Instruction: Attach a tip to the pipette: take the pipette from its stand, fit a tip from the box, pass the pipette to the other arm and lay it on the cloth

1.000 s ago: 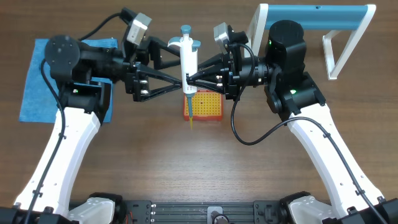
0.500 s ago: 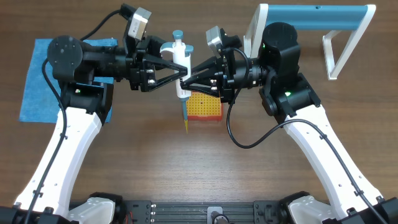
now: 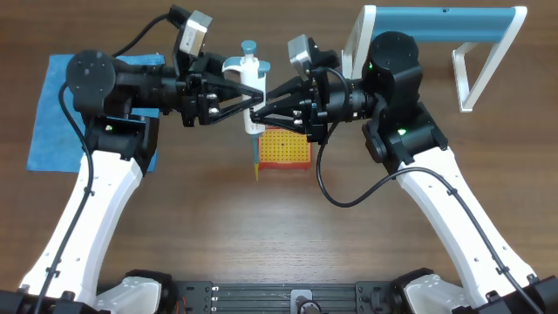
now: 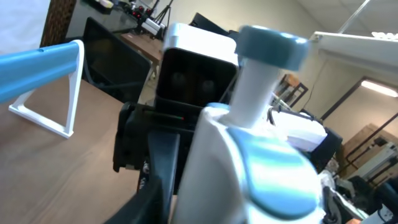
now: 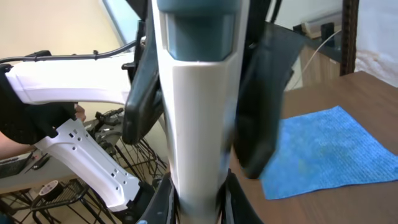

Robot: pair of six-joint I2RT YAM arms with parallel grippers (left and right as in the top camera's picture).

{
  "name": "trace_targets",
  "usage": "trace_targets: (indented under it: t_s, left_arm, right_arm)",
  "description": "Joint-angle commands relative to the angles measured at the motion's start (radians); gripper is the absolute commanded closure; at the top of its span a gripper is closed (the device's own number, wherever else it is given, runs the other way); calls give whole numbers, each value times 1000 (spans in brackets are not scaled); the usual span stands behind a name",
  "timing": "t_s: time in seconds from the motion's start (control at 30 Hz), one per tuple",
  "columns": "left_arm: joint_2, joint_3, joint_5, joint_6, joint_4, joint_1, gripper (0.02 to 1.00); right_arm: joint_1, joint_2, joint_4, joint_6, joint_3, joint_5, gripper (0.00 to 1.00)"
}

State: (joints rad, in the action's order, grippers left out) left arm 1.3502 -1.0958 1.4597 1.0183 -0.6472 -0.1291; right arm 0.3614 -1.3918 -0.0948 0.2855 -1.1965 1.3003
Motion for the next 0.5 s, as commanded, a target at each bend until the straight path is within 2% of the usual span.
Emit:
trace_targets:
  t_s: [0.03,0.17,0.5]
  left_arm:
    - [-3,-25,-22,-2,-1,-2,746]
    - [-3,-25,-39,-2,-1,-2,934]
    - [-3,-25,-39,-2,-2,-2,991]
  right_arm:
    - [15,20,-13,3,-19,17,923]
    - [15,20,-13,3,-19,17,923]
    - [15,20,-12,2,-19,17,923]
